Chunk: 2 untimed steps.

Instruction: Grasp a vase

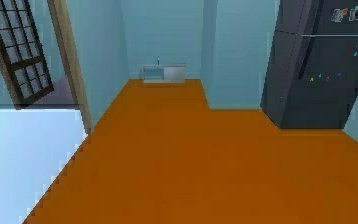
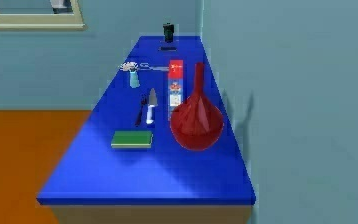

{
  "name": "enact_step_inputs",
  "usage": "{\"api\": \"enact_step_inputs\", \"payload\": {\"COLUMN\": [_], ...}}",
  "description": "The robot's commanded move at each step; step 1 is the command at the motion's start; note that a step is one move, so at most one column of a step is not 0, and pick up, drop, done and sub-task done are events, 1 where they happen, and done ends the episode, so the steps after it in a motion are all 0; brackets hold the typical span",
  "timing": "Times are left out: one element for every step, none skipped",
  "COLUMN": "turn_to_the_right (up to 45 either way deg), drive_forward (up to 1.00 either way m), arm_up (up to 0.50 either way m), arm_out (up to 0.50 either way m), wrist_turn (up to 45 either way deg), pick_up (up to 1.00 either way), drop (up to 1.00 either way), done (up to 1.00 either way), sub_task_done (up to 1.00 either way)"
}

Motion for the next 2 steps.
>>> {"api": "enact_step_inputs", "payload": {"turn_to_the_right": [0.0, 0.0], "drive_forward": [0.0, 0.0], "arm_up": [0.5, 0.38], "arm_out": [0.0, 0.0], "wrist_turn": [0.0, 0.0], "pick_up": [0.0, 0.0], "drop": [0.0, 0.0], "done": [0.0, 0.0], "sub_task_done": [0.0, 0.0]}}
